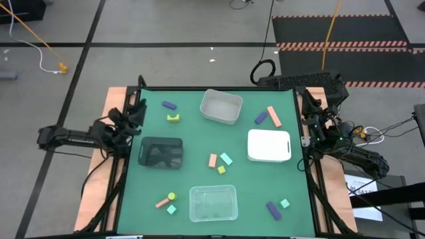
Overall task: Sort & place blocks by color
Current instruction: Put the top left light orange block into the black bin
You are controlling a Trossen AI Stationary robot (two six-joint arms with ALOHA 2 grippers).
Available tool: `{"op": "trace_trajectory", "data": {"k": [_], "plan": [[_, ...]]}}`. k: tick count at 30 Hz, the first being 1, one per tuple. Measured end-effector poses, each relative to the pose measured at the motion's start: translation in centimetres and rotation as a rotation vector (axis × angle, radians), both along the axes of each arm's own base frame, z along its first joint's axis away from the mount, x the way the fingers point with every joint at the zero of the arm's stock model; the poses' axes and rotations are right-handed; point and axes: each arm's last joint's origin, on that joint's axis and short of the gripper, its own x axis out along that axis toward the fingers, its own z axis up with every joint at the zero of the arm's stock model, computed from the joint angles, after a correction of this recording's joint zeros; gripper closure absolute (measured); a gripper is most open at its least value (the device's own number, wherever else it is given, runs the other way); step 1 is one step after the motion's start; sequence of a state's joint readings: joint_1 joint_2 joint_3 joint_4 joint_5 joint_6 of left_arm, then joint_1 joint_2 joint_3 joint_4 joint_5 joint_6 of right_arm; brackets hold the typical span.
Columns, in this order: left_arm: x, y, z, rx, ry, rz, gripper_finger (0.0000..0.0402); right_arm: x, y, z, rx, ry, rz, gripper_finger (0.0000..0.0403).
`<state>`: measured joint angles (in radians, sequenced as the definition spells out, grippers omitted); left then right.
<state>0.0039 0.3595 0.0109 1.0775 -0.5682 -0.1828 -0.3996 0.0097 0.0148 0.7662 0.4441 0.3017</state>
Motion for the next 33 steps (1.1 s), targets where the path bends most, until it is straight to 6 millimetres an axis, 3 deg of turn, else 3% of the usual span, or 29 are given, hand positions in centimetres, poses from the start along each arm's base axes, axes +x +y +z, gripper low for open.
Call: {"op": "trace_trajectory", "data": {"k": [5, 10, 16, 21, 25, 33], "plan": [[0.1, 0.3, 1.7, -0.023, -0.069, -0.024, 0.0158, 0.0, 0.0, 0.0, 0.0, 0.0, 0.001, 0.0222], [2.0, 0.8, 5.1, 0.095, 0.105, 0.072, 0.0158, 0.0, 0.0, 0.0, 0.0, 0.0, 0.0, 0.0222], [5.8, 2.7, 8.8, 0.137, 0.488, 0.216, 0.0158, 0.0, 0.0, 0.0, 0.0, 0.0, 0.0, 0.0222], [8.5, 5.9, 10.2, 0.006, 0.801, 0.287, 0.0158, 0.0, 0.0, 0.0, 0.0, 0.0, 0.001, 0.0222], [10.0, 8.9, 9.9, -0.107, 1.034, 0.297, 0.0158, 0.0, 0.0, 0.0, 0.0, 0.0, 0.001, 0.0222], [12.0, 13.4, 5.8, -0.358, 1.329, 0.011, 0.0158, 0.0, 0.0, 0.0, 0.0, 0.0, 0.0, 0.0222]]}}
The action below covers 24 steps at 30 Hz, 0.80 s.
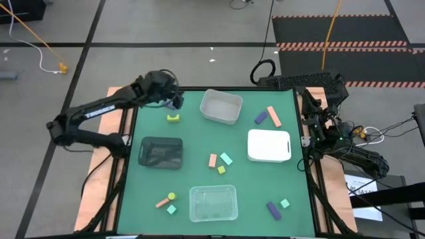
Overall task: Sort & place blocks by color
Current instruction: Put the top left light orange block into the black bin
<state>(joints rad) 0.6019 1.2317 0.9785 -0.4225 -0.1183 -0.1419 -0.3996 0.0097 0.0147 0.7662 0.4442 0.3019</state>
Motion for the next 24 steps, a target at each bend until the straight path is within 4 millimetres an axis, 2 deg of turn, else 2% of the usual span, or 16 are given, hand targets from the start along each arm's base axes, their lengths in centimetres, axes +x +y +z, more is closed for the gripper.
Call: {"op": "trace_trajectory", "data": {"k": [6, 11, 17, 24], "plan": [[1.1, 1.2, -4.4, -0.227, 0.167, -0.16, 0.0158, 0.0, 0.0, 0.0, 0.0, 0.0, 0.001, 0.0222], [1.8, 1.3, -7.1, -0.323, 0.29, -0.197, 0.0158, 0.0, 0.0, 0.0, 0.0, 0.0, 0.0, 0.0222], [2.1, 1.2, -9.5, -0.369, 0.443, -0.24, 0.0158, 0.0, 0.0, 0.0, 0.0, 0.0, 0.0, 0.0222], [1.7, 1.7, -11.2, -0.298, 0.671, -0.221, 0.0158, 0.0, 0.0, 0.0, -0.001, 0.0, 0.0, 0.0222]]}}
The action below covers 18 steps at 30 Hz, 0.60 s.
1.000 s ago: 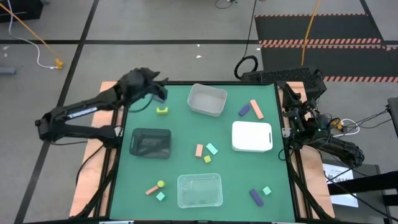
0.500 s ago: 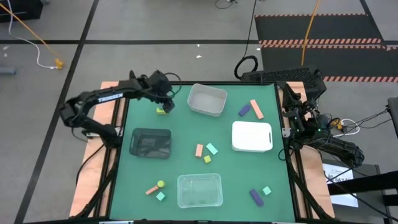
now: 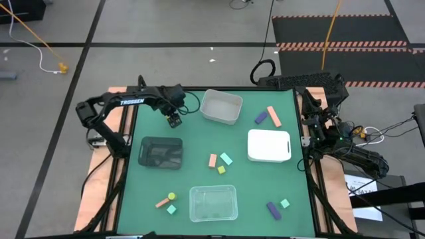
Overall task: Sort & place blocks by color
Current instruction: Put the top left light orange block into the black bin
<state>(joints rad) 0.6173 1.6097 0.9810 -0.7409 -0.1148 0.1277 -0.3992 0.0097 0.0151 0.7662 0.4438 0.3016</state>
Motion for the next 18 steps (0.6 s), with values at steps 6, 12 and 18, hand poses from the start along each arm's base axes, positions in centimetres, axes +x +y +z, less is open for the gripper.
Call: {"op": "trace_trajectory", "data": {"k": [6, 12, 18], "plan": [[0.1, 0.3, -0.6, -0.015, 0.02, -0.041, 0.0158, 0.0, 0.0, 0.0, 0.0, 0.0, 0.0, 0.0222], [0.3, 0.4, -1.1, -0.022, 0.035, -0.079, 0.0158, 0.0, 0.0, 0.0, 0.0, 0.0, 0.0, 0.0222], [0.3, 0.3, -1.3, -0.037, 0.031, -0.088, 0.0157, 0.0, 0.0, 0.0, 0.0, 0.0, 0.0, 0.0222]]}}
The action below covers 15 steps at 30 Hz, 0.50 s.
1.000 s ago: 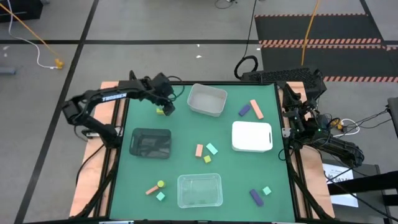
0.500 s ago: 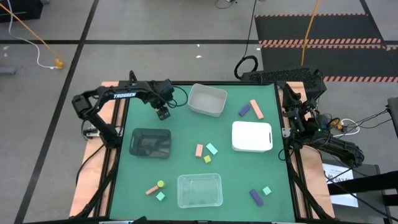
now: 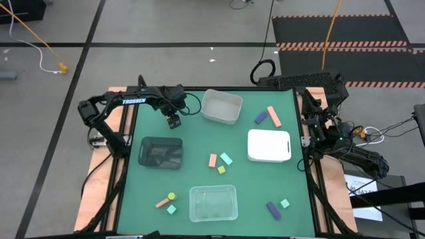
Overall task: Sort & place blocks by color
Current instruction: Put the top left light orange block into the black bin
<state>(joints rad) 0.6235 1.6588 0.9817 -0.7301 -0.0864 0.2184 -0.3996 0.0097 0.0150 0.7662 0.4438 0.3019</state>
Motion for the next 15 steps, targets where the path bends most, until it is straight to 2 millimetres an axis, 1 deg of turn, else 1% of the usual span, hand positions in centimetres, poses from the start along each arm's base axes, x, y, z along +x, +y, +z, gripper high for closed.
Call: {"op": "trace_trajectory", "data": {"k": [4, 6, 10, 11, 15], "plan": [[0.0, -0.1, -0.2, -0.022, -0.005, -0.001, 0.0145, 0.0, 0.0, 0.0, 0.0, 0.0, 0.0, 0.0222], [-0.1, -0.2, -0.9, -0.046, 0.006, -0.008, 0.0133, 0.0, 0.0, 0.0, 0.0, 0.0, 0.0, 0.0222], [0.0, -0.3, -1.4, -0.032, -0.017, -0.023, 0.0114, 0.0, 0.0, 0.0, -0.001, 0.0, 0.001, 0.0222], [-0.2, -0.4, -1.8, -0.047, -0.003, -0.021, 0.0112, 0.0, 0.0, 0.0, -0.001, 0.001, 0.001, 0.0222], [0.2, -0.3, -2.1, -0.039, -0.012, -0.031, 0.0113, 0.0, 0.0, 0.0, 0.0, 0.001, 0.001, 0.0222]]}}
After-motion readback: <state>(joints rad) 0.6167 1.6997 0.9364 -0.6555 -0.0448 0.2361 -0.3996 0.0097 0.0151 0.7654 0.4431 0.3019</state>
